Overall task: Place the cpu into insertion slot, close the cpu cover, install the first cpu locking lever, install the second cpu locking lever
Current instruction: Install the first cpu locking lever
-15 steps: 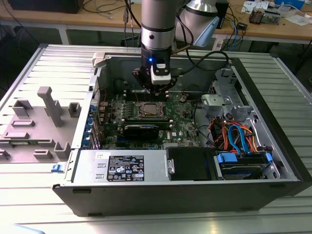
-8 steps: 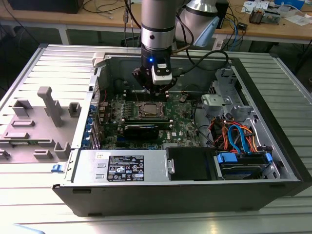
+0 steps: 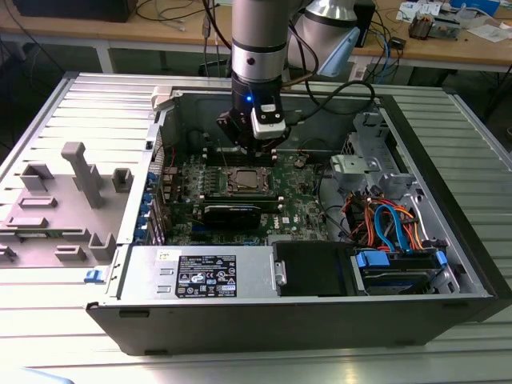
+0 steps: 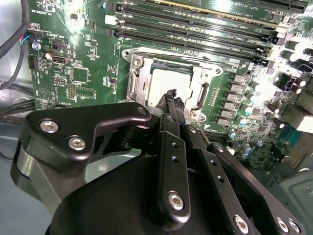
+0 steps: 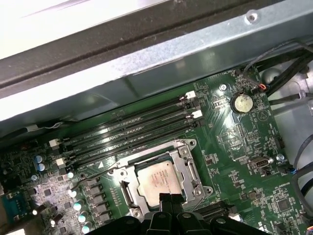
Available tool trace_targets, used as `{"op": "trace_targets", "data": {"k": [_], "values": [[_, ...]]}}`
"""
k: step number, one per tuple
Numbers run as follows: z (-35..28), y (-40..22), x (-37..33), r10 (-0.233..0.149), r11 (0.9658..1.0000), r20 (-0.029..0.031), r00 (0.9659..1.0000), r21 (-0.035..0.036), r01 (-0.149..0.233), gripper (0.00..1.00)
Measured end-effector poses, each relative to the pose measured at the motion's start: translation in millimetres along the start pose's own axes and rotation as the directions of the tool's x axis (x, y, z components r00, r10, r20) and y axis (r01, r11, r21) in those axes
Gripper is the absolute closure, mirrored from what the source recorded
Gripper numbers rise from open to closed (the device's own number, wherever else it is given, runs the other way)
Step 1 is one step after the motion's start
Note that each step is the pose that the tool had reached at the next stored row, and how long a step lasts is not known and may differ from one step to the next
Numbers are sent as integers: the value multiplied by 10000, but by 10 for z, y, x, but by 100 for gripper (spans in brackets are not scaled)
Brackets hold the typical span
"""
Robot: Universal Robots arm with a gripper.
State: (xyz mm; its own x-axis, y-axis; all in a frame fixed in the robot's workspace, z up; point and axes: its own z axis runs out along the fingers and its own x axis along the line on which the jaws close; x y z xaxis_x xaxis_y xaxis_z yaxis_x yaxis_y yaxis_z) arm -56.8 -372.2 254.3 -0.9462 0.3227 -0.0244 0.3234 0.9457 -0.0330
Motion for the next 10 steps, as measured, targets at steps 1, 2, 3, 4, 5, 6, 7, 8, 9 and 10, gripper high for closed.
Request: {"op": "trace_targets", "data": {"k": [1,2,3,4,5,6,7,8,9,10], "values": [[0,0,0,-51,10000,2,10000,-2,51,89],[0,0,0,-84,10000,3,10000,-2,84,89],[0,0,0,-122,9999,4,9999,-3,122,89],[0,0,0,-162,9999,5,9999,-4,162,89],[0,0,0,-201,9998,7,9998,-5,201,89],[0,0,0,-224,9997,8,9997,-6,224,89],[0,0,0,-245,9997,8,9997,-6,245,89],[0,0,0,-292,9996,10,9996,-8,292,89],[0,0,0,-329,9995,11,9995,-8,329,89],[0,0,0,-360,9994,12,9994,-9,360,89]]}}
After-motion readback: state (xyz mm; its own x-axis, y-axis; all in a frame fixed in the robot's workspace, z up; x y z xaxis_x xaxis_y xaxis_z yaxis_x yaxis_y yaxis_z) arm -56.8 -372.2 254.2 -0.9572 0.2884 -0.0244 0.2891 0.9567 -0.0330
